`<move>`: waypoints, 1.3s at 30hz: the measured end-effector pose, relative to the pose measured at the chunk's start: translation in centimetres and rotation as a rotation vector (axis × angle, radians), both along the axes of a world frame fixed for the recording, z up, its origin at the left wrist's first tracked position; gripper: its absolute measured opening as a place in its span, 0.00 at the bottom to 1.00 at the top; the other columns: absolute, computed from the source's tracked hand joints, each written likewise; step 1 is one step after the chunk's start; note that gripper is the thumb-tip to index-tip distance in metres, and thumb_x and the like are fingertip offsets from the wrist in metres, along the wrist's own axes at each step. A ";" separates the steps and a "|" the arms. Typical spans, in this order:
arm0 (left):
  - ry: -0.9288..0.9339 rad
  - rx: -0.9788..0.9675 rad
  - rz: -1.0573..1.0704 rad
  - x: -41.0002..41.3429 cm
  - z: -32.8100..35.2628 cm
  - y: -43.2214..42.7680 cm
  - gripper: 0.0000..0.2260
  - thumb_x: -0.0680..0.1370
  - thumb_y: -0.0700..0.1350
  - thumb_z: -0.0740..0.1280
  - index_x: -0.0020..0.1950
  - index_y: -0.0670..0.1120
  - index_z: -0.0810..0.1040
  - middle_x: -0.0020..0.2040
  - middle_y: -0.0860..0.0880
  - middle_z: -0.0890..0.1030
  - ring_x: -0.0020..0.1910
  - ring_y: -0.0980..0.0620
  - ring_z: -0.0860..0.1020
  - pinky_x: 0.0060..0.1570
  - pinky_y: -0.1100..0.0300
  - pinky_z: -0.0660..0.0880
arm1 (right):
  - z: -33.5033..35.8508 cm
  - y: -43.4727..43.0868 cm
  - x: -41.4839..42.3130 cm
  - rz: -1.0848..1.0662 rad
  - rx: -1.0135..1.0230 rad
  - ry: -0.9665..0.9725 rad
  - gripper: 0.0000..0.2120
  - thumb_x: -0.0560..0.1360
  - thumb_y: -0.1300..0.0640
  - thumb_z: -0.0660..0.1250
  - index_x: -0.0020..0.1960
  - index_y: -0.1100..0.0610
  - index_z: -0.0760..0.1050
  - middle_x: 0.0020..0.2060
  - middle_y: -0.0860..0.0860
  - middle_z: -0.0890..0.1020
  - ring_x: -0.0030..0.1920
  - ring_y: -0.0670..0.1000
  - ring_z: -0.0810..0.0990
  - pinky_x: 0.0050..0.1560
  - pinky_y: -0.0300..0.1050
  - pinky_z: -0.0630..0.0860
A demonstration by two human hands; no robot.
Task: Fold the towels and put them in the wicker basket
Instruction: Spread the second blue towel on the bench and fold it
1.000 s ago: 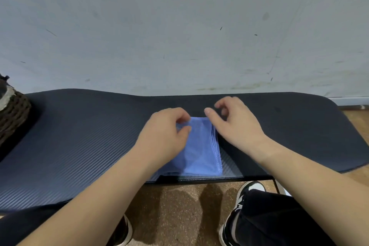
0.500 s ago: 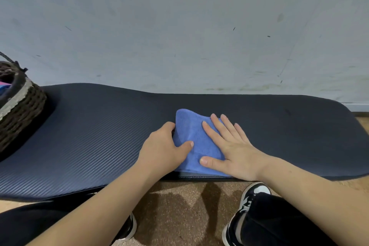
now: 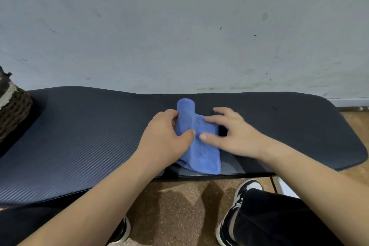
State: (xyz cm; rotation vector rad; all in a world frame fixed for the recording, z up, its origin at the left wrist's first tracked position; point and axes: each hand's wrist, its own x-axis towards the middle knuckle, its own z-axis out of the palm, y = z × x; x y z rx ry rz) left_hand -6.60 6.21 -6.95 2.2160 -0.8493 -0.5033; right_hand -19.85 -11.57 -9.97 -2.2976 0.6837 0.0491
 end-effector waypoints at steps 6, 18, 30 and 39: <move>-0.207 0.142 -0.232 -4.1 0.8 -3.6 0.16 0.78 0.60 0.67 0.45 0.50 0.67 0.46 0.50 0.71 0.42 0.48 0.75 0.42 0.52 0.74 | 0.8 -0.9 -0.8 -0.239 0.302 0.022 0.29 0.82 0.34 0.55 0.41 0.58 0.75 0.36 0.49 0.78 0.38 0.50 0.74 0.46 0.44 0.73; -0.221 0.076 -0.370 -3.9 -1.9 -4.0 0.18 0.78 0.53 0.69 0.67 0.50 0.79 0.59 0.52 0.77 0.56 0.49 0.74 0.57 0.55 0.75 | 1.2 -2.4 -0.8 -0.324 0.501 -0.083 0.19 0.82 0.43 0.66 0.49 0.59 0.82 0.37 0.50 0.84 0.35 0.49 0.83 0.46 0.53 0.85; -0.231 0.056 -0.494 -4.3 -5.5 -4.4 0.42 0.77 0.67 0.65 0.84 0.51 0.52 0.85 0.53 0.47 0.83 0.55 0.44 0.82 0.51 0.50 | 0.6 -3.7 -0.5 -0.328 0.450 -0.120 0.19 0.78 0.53 0.73 0.67 0.49 0.76 0.57 0.45 0.83 0.56 0.45 0.83 0.49 0.43 0.81; -0.155 0.347 -0.123 -4.8 -3.3 -3.3 0.33 0.62 0.78 0.68 0.52 0.52 0.73 0.51 0.55 0.72 0.55 0.50 0.71 0.55 0.50 0.73 | 0.6 -3.9 -0.1 -0.291 0.443 -0.098 0.08 0.77 0.59 0.74 0.55 0.51 0.82 0.48 0.49 0.87 0.46 0.48 0.86 0.53 0.48 0.84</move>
